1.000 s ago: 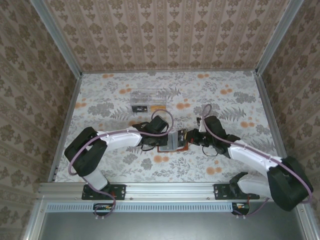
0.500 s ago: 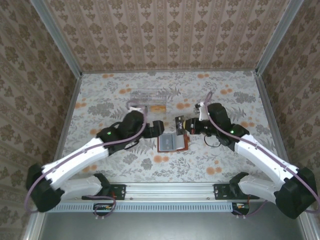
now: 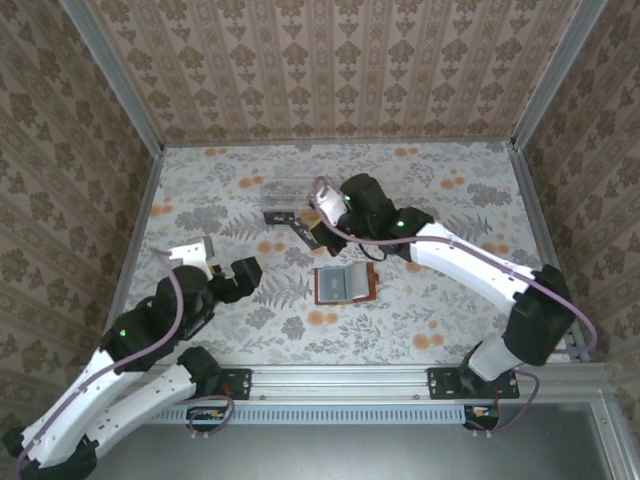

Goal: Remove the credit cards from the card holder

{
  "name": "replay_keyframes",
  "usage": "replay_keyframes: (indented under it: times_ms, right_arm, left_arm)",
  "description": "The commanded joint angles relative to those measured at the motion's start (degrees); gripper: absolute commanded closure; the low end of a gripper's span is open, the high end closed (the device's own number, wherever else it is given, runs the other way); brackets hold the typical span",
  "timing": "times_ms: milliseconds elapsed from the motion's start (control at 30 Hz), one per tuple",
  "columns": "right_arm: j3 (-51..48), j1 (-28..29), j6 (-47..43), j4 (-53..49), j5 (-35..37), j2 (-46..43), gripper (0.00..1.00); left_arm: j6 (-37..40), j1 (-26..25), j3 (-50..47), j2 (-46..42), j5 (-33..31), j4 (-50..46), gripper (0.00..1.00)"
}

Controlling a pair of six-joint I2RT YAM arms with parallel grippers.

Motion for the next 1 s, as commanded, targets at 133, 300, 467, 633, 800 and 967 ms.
replay_keyframes:
  times_ms: [133, 300, 467, 633, 800, 967]
  right_arm:
    - [25.3, 0.4, -21.1, -17.9, 7.9, 18.2, 1.00]
    - [35.0, 0.7, -29.5, -22.5, 11.2, 27.4, 1.00]
    - [36.1, 2.7, -35.5, -19.4, 15.8, 31.2, 1.00]
    - [39.2, 4.1, -40.3, -17.2, 20.0, 36.7, 1.00]
    - [44.2, 4.1, -41.2, -16.7, 21.2, 41.0, 1.00]
    - [45.5, 4.3, -43.3, -14.2, 22.8, 43.0, 1.00]
  left_arm:
    - [-1.1, 0.5, 0.1, -4.9, -4.9, -9.4, 0.00]
    - [-0.6, 0.6, 1.3, -7.0, -6.5, -12.0, 0.00]
    - [2.0, 0.6, 2.5, -7.4, -8.9, -13.8, 0.00]
    - [2.8, 0.6, 3.3, -7.2, -9.4, -14.4, 0.00]
    - [2.7, 0.5, 2.9, -7.3, -9.5, -15.6, 0.00]
    - [3.1, 0.6, 2.6, -7.3, -10.4, -14.7, 0.00]
